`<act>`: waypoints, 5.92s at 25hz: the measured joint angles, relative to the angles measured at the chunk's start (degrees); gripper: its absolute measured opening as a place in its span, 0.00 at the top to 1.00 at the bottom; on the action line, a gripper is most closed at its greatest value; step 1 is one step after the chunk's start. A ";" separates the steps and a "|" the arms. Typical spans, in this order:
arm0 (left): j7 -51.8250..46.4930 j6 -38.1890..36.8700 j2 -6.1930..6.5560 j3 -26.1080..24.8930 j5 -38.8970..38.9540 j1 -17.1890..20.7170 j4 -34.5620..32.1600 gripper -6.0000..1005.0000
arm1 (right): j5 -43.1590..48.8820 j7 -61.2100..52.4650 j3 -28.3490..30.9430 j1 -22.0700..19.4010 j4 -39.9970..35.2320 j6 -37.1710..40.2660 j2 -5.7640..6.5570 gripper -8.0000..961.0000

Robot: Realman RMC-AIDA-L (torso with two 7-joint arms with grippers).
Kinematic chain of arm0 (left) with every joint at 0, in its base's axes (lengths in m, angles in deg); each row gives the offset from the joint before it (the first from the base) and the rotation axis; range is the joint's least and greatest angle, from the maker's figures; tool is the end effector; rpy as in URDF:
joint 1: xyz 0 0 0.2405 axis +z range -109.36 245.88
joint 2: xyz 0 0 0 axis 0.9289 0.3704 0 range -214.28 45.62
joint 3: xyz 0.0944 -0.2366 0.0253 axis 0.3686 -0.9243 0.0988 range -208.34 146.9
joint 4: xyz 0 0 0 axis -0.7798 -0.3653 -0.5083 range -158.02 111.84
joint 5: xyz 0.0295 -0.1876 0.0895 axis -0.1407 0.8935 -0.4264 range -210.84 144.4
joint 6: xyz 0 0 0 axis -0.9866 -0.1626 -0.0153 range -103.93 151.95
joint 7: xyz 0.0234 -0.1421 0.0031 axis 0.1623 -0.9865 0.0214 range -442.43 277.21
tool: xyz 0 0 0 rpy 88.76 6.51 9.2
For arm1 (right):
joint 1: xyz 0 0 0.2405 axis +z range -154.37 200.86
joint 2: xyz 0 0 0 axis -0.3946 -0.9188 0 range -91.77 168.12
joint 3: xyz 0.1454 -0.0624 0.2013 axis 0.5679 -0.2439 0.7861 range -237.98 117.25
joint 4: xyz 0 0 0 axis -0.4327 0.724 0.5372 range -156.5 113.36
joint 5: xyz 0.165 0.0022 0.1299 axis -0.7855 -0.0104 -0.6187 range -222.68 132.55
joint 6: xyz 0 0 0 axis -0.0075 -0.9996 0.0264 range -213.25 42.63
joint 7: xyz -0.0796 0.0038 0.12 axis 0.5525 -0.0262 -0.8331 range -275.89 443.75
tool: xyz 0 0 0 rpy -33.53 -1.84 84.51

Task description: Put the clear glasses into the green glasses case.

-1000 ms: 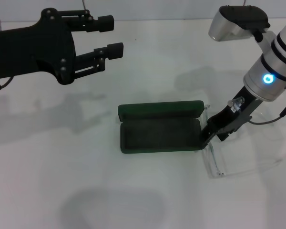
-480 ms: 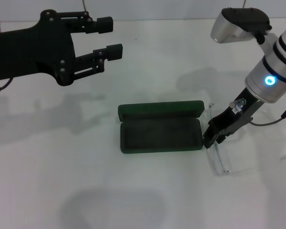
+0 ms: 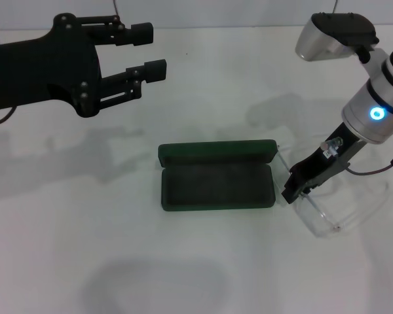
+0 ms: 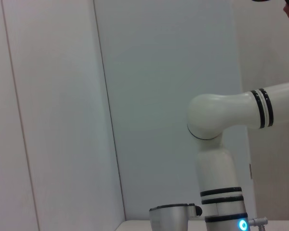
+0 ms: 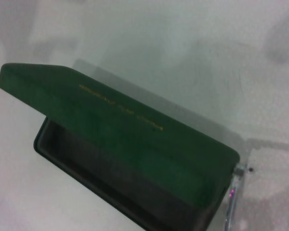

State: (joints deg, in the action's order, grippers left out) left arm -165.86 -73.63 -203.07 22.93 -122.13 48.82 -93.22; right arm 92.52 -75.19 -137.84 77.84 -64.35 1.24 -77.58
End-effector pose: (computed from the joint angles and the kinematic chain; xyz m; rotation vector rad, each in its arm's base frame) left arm -0.1830 0.3084 0.0804 -2.6524 -0.0049 -0.9346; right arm 0.1617 0.3828 -0.0433 -2.5754 1.4703 -0.5484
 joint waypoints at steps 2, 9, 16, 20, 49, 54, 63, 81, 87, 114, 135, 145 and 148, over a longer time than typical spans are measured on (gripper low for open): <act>-0.10 0.00 0.00 -0.01 0.04 0.04 0.00 0.55 | -0.05 0.02 0.04 -0.58 -1.06 0.43 0.08 0.75; 0.00 0.00 -0.05 0.02 0.36 0.11 0.00 0.55 | -0.51 0.91 2.25 -4.01 -3.47 1.79 0.23 0.77; 0.21 0.00 0.00 -0.04 0.64 0.11 -0.01 0.55 | -0.71 1.23 3.81 -7.01 -7.03 4.02 0.33 0.78; 0.05 0.00 0.00 -0.12 0.99 0.10 -0.25 0.56 | -0.69 2.29 6.37 -7.26 -11.47 7.88 0.48 0.78; -7.95 -4.14 -0.79 0.31 19.82 1.84 6.09 0.56 | -19.87 27.19 29.48 -22.32 -42.22 27.14 1.72 0.87; -6.82 -7.20 -0.86 0.96 24.82 0.84 10.76 0.57 | -25.56 37.27 26.24 -25.52 -48.81 28.36 -0.25 0.87; -6.40 -7.46 -0.99 4.07 26.12 0.48 15.75 0.57 | -26.69 49.57 13.56 -27.42 -50.06 18.63 -0.34 0.87; -1.09 -7.44 -0.90 6.19 21.61 -0.15 19.23 0.79 | -37.44 76.12 -3.87 -30.58 -43.85 -2.95 -0.43 0.87; 0.21 -7.57 -0.98 7.99 22.23 0.51 19.30 0.80 | -37.55 77.79 -9.78 -30.38 -42.72 -9.40 -0.44 0.87; 4.12 -9.82 -0.56 9.30 20.47 0.08 27.03 0.90 | -44.88 82.86 -14.02 -31.51 -44.04 -11.17 -0.44 0.87; 4.24 -10.37 -0.48 9.23 17.33 -0.17 27.35 0.90 | -49.06 87.50 -15.07 -33.51 -43.46 -10.72 -0.38 0.87; 4.23 -12.08 -0.35 9.28 17.06 -0.16 27.59 0.90 | -49.33 88.21 -15.07 -34.10 -43.28 -10.95 -0.44 0.87; 4.24 -13.34 -0.18 9.28 16.21 -0.51 27.60 0.90 | -49.35 88.23 -15.07 -34.17 -43.21 -10.93 -0.44 0.87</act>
State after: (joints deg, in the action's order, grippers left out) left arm -161.62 -86.97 -203.25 32.21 -105.92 48.31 -65.62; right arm 43.18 13.05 -152.91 43.67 -107.56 -9.69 -78.02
